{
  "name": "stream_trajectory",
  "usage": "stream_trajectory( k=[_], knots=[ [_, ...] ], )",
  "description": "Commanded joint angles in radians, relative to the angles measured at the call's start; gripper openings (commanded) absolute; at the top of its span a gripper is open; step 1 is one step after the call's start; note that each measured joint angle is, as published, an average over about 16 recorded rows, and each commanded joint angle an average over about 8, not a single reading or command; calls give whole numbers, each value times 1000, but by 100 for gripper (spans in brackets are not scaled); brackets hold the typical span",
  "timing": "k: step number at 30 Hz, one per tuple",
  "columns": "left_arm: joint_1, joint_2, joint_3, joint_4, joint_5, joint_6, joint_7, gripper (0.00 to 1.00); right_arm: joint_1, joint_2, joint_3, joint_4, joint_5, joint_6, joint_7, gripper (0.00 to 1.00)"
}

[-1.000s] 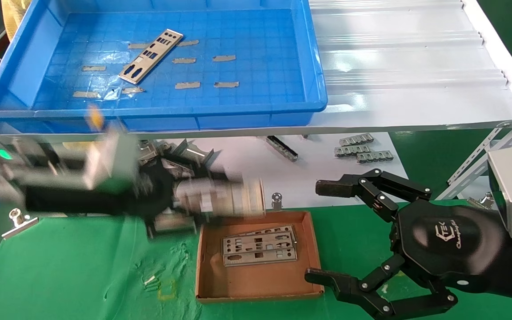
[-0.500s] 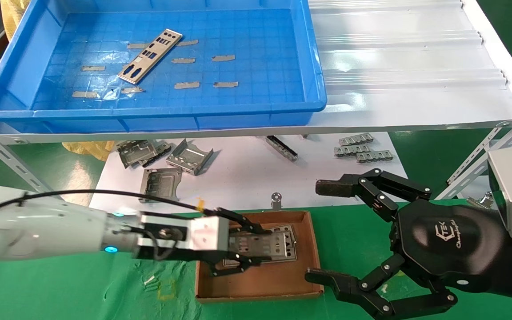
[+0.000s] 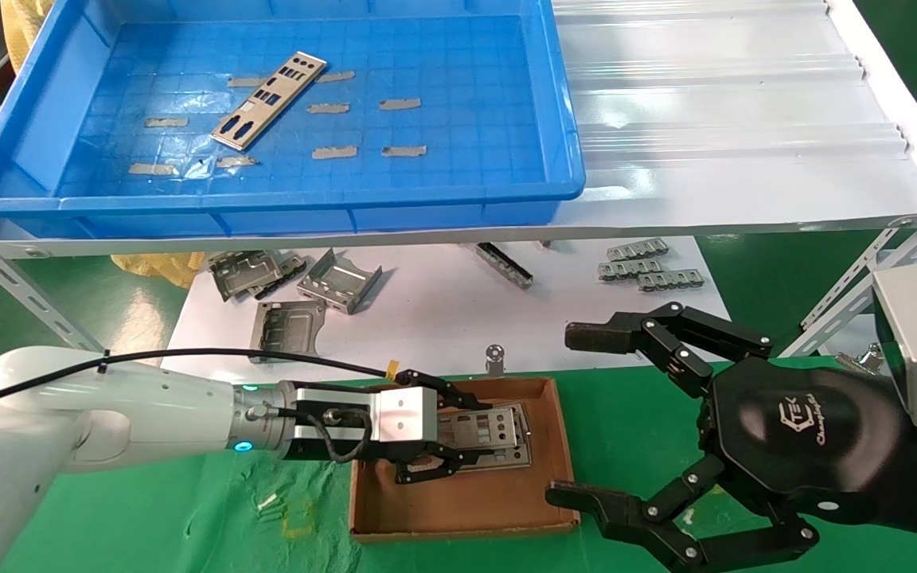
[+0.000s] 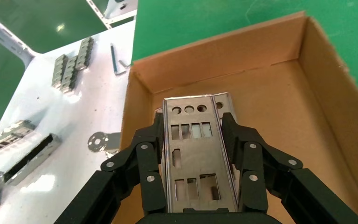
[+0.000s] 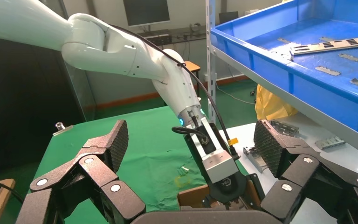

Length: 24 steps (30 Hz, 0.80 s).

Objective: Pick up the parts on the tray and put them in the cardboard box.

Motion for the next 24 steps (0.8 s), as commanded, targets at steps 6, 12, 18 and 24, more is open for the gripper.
stream_trajectory(
  k=[6,12,18,24],
  knots=[
    [-14,10,-7,54,-12,31,17,100,0,0,0,0,0,0,0,100],
    [-25,-14,-34,93,-56,114,-19,100,0,0,0,0,0,0,0,100],
    [-24,-59,-73,148,-117,244,-130,100,0,0,0,0,0,0,0,100],
    [-19,-89,-87,177,-141,307,-193,100,0,0,0,0,0,0,0,100]
  ],
)
